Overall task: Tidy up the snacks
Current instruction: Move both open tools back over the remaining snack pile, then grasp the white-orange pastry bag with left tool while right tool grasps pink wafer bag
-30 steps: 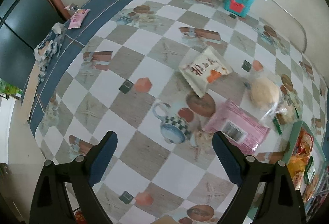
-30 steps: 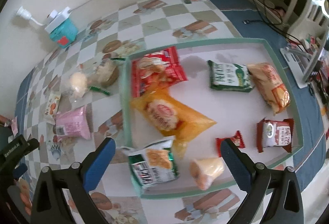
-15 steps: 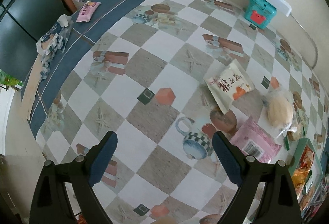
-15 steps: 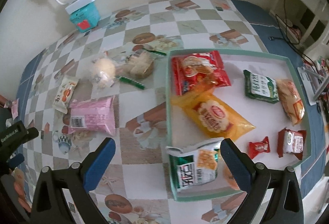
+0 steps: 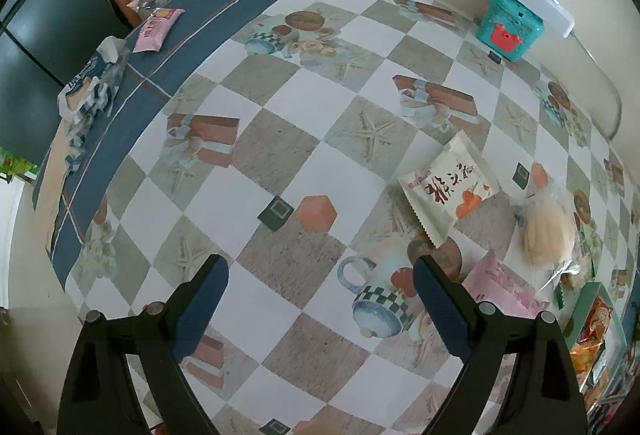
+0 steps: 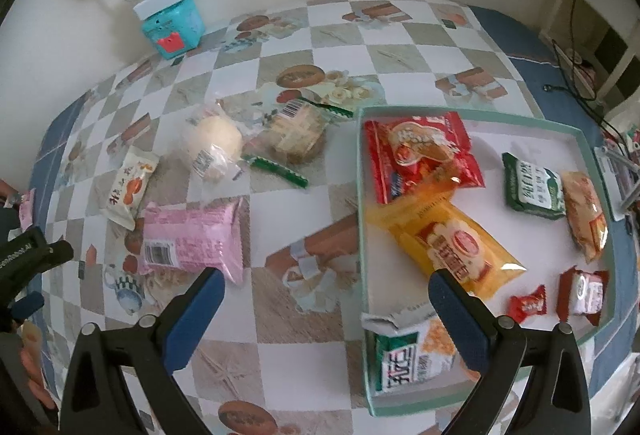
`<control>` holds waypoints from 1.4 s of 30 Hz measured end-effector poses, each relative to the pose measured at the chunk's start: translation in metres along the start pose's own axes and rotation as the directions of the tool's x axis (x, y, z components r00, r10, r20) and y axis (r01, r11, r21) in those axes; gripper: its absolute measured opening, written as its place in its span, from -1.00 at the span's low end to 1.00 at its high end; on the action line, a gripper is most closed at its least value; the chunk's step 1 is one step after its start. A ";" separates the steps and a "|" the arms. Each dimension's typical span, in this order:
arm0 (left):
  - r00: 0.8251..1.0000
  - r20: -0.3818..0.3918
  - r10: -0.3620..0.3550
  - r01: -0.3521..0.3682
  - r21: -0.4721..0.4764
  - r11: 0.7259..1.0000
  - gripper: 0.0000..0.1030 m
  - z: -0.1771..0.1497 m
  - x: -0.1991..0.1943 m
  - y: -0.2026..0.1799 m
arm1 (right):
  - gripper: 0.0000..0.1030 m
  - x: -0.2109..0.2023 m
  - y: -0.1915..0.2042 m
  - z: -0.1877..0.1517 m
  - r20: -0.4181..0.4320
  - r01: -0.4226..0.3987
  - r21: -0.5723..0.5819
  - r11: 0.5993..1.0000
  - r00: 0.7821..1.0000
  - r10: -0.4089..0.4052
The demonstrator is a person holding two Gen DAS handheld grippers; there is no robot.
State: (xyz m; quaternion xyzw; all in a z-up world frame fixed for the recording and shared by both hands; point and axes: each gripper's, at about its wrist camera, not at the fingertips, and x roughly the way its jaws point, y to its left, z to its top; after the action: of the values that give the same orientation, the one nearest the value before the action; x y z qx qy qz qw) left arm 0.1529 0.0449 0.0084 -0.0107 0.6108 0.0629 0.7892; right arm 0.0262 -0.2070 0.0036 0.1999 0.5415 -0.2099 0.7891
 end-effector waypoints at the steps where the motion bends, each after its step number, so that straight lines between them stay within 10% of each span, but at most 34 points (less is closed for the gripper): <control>1: 1.000 -0.001 0.001 -0.001 0.003 1.000 0.82 0.000 0.001 -0.001 | 1.00 0.002 0.002 0.001 -0.001 -0.001 -0.001 1.000 1.000 0.001; 42: 0.997 -0.066 0.032 -0.030 0.035 0.999 0.82 0.038 0.070 0.013 | 1.00 0.067 0.110 0.010 -0.046 -0.099 -0.235 0.967 0.995 0.091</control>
State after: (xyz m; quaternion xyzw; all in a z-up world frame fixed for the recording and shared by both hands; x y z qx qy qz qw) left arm 0.2053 0.0674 -0.0484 0.0100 0.6380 0.0647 0.7673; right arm 0.1160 -0.1292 -0.0460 0.1337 0.5660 -0.1022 0.8070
